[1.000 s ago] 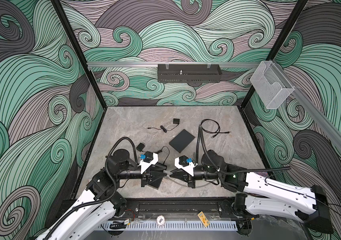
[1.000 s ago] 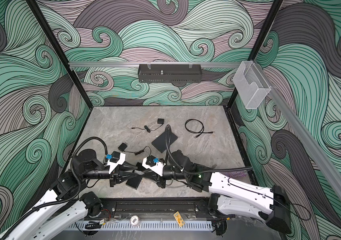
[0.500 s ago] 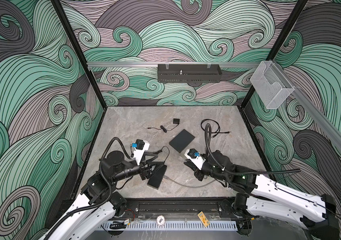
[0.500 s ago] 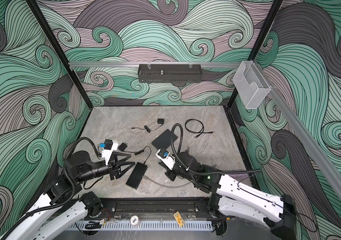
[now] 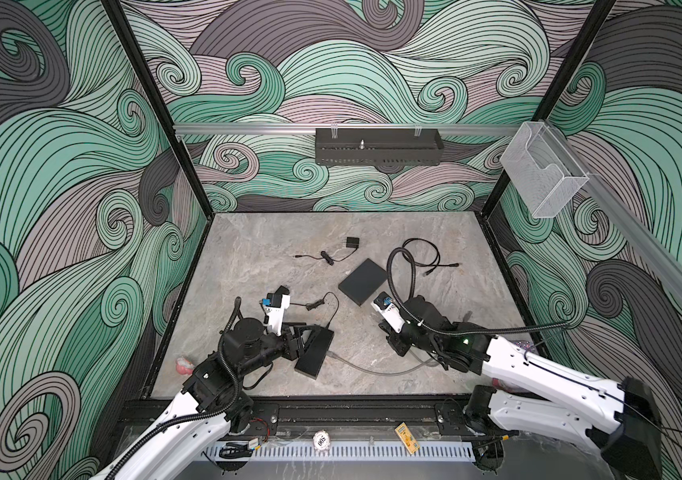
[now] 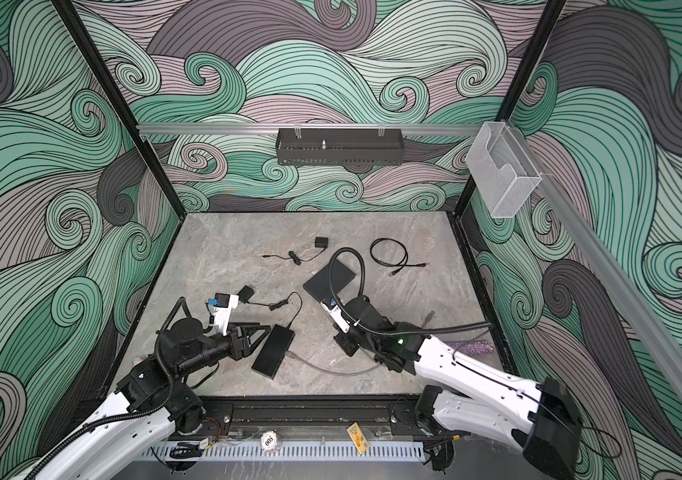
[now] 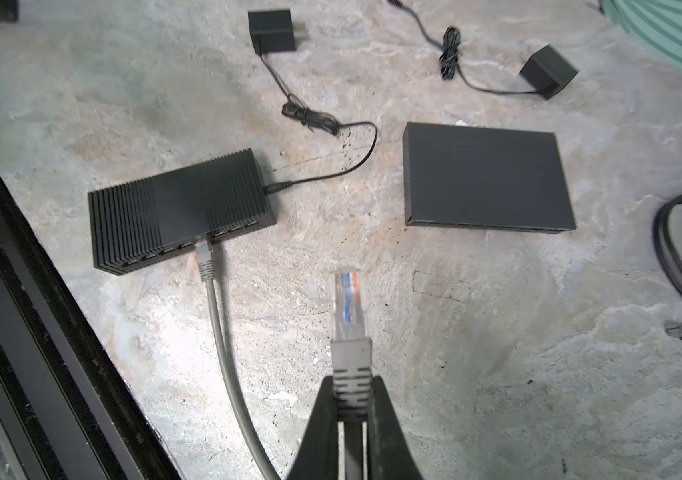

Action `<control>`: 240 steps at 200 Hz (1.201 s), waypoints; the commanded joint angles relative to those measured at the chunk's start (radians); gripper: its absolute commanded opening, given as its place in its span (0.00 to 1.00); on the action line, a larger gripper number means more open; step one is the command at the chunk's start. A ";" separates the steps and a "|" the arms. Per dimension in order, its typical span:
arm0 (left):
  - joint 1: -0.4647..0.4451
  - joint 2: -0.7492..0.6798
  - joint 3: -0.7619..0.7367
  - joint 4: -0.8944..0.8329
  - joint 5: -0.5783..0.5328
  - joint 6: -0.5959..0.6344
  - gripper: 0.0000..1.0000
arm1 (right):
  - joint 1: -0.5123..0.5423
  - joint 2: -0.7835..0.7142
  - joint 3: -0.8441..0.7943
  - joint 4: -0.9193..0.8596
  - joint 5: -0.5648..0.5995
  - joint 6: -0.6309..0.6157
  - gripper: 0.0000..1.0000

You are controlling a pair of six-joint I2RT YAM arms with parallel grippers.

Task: Insert the plug into the switch port

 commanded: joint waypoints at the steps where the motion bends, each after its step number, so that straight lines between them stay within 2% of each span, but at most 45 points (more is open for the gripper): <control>1: -0.006 0.008 -0.025 0.031 -0.091 -0.028 0.60 | -0.002 0.085 0.006 0.027 -0.051 0.010 0.00; 44: -0.005 0.116 -0.032 0.047 -0.151 -0.004 0.60 | 0.000 0.189 0.034 0.078 -0.139 -0.020 0.00; 67: -0.005 0.149 -0.032 0.052 -0.162 0.005 0.61 | -0.001 0.226 0.051 0.082 -0.135 -0.030 0.00; 119: -0.003 0.155 -0.029 0.025 -0.204 0.046 0.62 | 0.000 0.286 0.070 0.126 -0.212 -0.003 0.00; 240: 0.001 0.168 -0.012 -0.037 -0.264 0.062 0.63 | -0.001 0.407 0.107 0.102 -0.253 -0.065 0.00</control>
